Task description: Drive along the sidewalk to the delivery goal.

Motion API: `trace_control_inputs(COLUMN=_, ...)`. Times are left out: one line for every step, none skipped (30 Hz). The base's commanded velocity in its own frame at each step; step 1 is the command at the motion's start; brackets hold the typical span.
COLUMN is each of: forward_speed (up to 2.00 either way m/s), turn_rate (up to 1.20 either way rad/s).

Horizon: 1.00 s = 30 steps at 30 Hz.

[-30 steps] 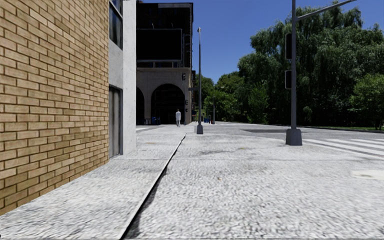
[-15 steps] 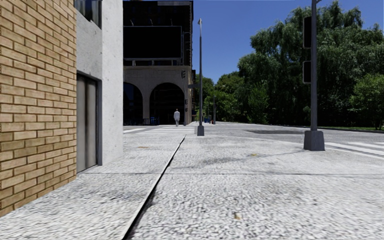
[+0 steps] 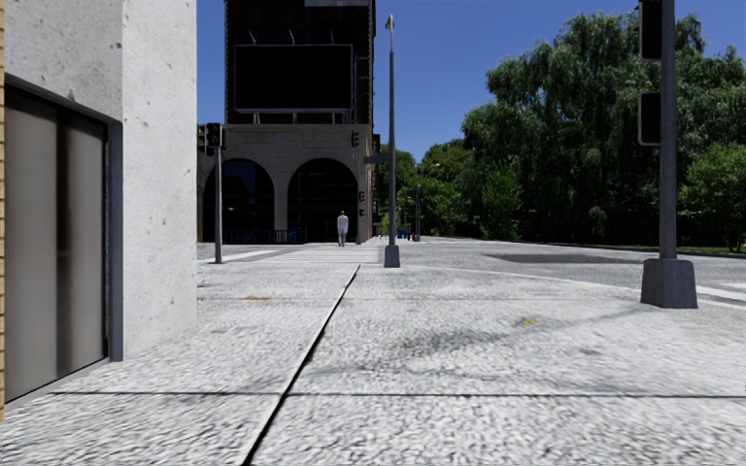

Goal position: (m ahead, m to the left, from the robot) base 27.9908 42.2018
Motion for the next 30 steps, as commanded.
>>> trace_control_inputs(forward_speed=2.00, turn_rate=0.00)
trace_control_inputs(forward_speed=2.00, turn_rate=0.00)
trace_control_inputs(forward_speed=2.00, turn_rate=0.00)
trace_control_inputs(forward_speed=2.00, turn_rate=0.00)
trace_control_inputs(forward_speed=2.00, turn_rate=0.00)
trace_control_inputs(forward_speed=2.00, turn_rate=0.00)
trace_control_inputs(forward_speed=2.00, turn_rate=0.00)
trace_control_inputs(forward_speed=2.00, turn_rate=0.00)
trace_control_inputs(forward_speed=2.00, turn_rate=0.00)
trace_control_inputs(forward_speed=2.00, turn_rate=0.00)
trace_control_inputs(forward_speed=2.00, turn_rate=0.00)
trace_control_inputs(forward_speed=2.00, turn_rate=0.00)
trace_control_inputs(forward_speed=2.00, turn_rate=0.00)
trace_control_inputs(forward_speed=2.00, turn_rate=0.00)
trace_control_inputs(forward_speed=2.00, turn_rate=0.00)
trace_control_inputs(forward_speed=2.00, turn_rate=0.00)
trace_control_inputs(forward_speed=2.00, turn_rate=0.00)
trace_control_inputs(forward_speed=2.00, turn_rate=0.02)
trace_control_inputs(forward_speed=2.00, turn_rate=0.14)
trace_control_inputs(forward_speed=2.00, turn_rate=0.23)
trace_control_inputs(forward_speed=2.00, turn_rate=0.27)
trace_control_inputs(forward_speed=2.00, turn_rate=0.27)
trace_control_inputs(forward_speed=2.00, turn_rate=0.27)
trace_control_inputs(forward_speed=2.00, turn_rate=0.28)
trace_control_inputs(forward_speed=2.00, turn_rate=0.29)
trace_control_inputs(forward_speed=2.00, turn_rate=0.29)
trace_control_inputs(forward_speed=2.00, turn_rate=0.30)
trace_control_inputs(forward_speed=2.00, turn_rate=0.30)
trace_control_inputs(forward_speed=2.00, turn_rate=0.30)
trace_control_inputs(forward_speed=2.00, turn_rate=0.30)
